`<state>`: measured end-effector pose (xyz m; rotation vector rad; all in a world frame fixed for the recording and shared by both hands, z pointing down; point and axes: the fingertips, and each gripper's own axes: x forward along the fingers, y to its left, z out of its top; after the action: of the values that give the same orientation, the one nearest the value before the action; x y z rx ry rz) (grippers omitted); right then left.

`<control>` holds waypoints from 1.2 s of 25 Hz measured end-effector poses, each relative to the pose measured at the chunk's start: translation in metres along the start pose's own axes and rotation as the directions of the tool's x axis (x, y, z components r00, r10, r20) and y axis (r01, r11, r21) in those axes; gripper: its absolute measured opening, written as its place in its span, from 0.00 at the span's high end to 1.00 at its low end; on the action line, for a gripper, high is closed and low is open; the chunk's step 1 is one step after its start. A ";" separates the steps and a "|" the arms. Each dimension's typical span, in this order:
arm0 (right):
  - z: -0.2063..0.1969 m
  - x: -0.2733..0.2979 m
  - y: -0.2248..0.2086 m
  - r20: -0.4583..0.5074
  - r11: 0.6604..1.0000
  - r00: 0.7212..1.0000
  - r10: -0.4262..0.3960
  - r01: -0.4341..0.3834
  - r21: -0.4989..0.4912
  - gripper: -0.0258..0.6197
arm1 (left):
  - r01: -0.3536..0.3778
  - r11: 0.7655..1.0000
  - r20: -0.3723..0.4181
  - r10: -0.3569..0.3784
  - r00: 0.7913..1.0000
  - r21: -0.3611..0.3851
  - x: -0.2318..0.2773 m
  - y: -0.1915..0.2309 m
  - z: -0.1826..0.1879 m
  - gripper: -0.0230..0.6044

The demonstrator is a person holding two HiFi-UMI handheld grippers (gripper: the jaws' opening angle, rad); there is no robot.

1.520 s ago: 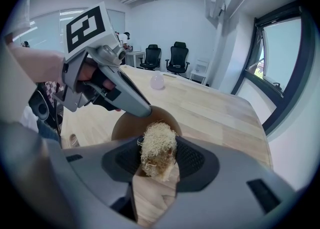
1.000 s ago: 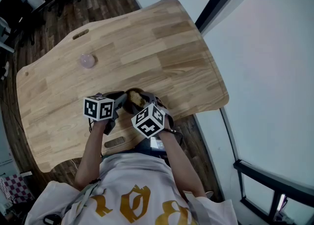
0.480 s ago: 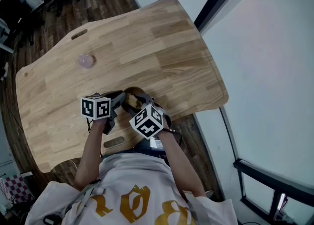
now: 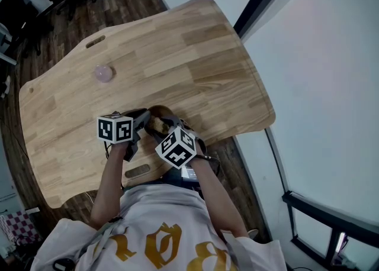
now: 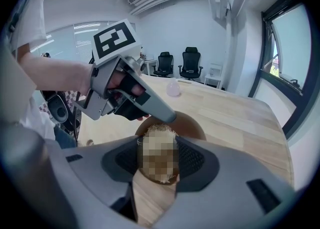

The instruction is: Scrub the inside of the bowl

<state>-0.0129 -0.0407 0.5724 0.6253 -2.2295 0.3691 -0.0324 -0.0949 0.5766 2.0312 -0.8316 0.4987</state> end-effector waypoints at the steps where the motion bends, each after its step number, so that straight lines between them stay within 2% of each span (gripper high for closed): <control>1: -0.001 0.000 0.000 -0.002 1.000 1.000 0.001 -0.001 -0.001 0.68 | -0.004 1.000 -0.003 0.004 1.000 0.004 0.000 0.000 -0.001 0.89; 19: -0.014 0.002 0.006 -0.063 0.999 0.998 0.027 -0.030 -0.040 0.68 | -0.055 0.997 -0.025 0.057 0.998 0.051 0.002 0.007 -0.002 0.89; 30: -0.033 0.000 0.001 -0.149 0.996 0.989 -0.010 -0.003 -0.084 0.68 | -0.075 0.991 -0.058 0.082 0.995 0.114 0.007 0.001 -0.011 0.89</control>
<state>0.0070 -0.0249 0.5939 0.5387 -2.0890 0.3086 -0.0285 -0.0888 0.5870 2.0792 -0.8650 0.6629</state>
